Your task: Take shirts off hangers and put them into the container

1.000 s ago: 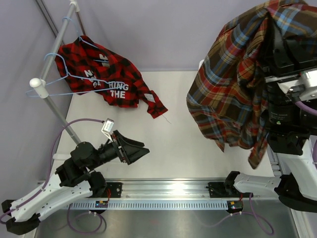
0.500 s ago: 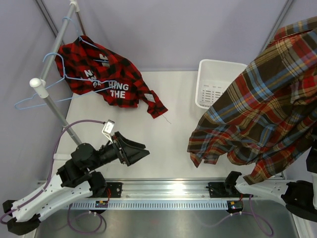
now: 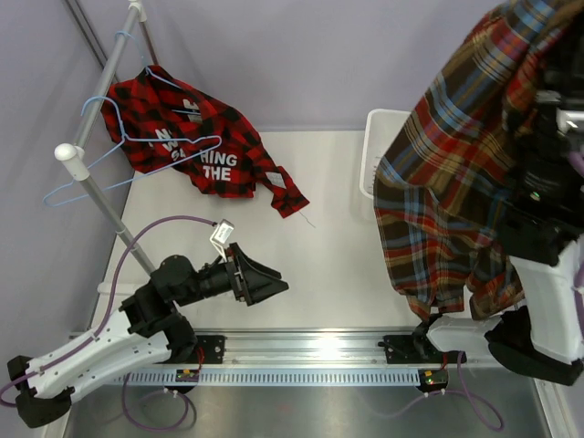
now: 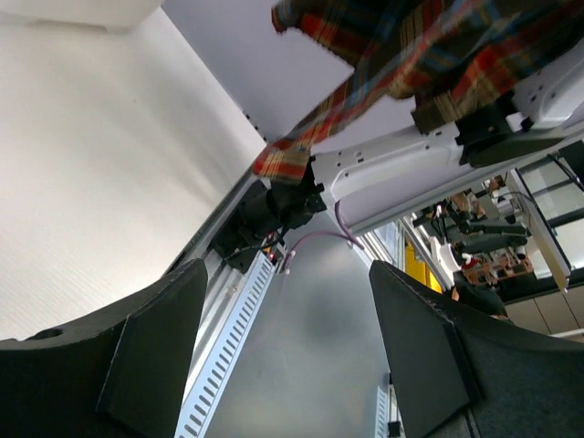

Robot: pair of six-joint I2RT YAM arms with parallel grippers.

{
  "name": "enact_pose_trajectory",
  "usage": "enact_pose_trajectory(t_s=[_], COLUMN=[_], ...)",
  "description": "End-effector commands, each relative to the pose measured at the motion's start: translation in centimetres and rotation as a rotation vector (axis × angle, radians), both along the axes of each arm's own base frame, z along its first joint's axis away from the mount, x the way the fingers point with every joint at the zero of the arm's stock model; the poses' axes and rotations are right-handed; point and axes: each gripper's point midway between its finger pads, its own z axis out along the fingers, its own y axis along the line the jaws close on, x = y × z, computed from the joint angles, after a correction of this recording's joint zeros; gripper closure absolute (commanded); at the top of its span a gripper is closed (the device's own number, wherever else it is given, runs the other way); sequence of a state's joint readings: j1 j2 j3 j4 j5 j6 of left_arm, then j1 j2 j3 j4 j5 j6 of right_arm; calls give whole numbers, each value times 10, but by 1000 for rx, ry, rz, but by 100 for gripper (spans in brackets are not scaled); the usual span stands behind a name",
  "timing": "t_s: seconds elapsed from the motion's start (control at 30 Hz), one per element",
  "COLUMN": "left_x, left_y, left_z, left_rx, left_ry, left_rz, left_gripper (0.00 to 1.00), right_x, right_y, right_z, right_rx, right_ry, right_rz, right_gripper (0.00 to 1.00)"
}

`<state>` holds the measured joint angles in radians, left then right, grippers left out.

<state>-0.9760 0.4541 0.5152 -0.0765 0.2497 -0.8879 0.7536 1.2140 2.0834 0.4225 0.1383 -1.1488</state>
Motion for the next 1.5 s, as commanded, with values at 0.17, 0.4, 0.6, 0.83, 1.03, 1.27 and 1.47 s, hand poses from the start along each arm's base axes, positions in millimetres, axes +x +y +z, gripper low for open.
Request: enact_pose_trajectory(t_s=[0.17, 0.4, 0.6, 0.83, 1.03, 1.27, 1.47], left_x=[-20, -16, -14, -9, -11, -6, -1], left_y=[-2, -4, -18, -20, -22, -22, -24], left_z=[16, -22, -43, -62, -63, -56, -57], left_rx=[-4, 143, 197, 251, 257, 252, 279], left_ry=[-76, -104, -118, -145, -136, -166, -176], left_rz=[-117, -130, -190, -194, -221, -194, -182], left_gripper=[24, 23, 23, 23, 23, 23, 23], right_x=[93, 181, 156, 119, 149, 185, 223], right_y=[-5, -35, -26, -20, -30, -38, -45], right_z=[-11, -32, 10, 30, 20, 6, -11], right_rx=[8, 54, 52, -19, -32, -49, -66], right_ry=[73, 191, 34, -125, -101, -77, -43], right_rz=[-133, -192, -100, -149, -235, -254, -256], right_gripper=[100, 100, 100, 100, 100, 100, 100])
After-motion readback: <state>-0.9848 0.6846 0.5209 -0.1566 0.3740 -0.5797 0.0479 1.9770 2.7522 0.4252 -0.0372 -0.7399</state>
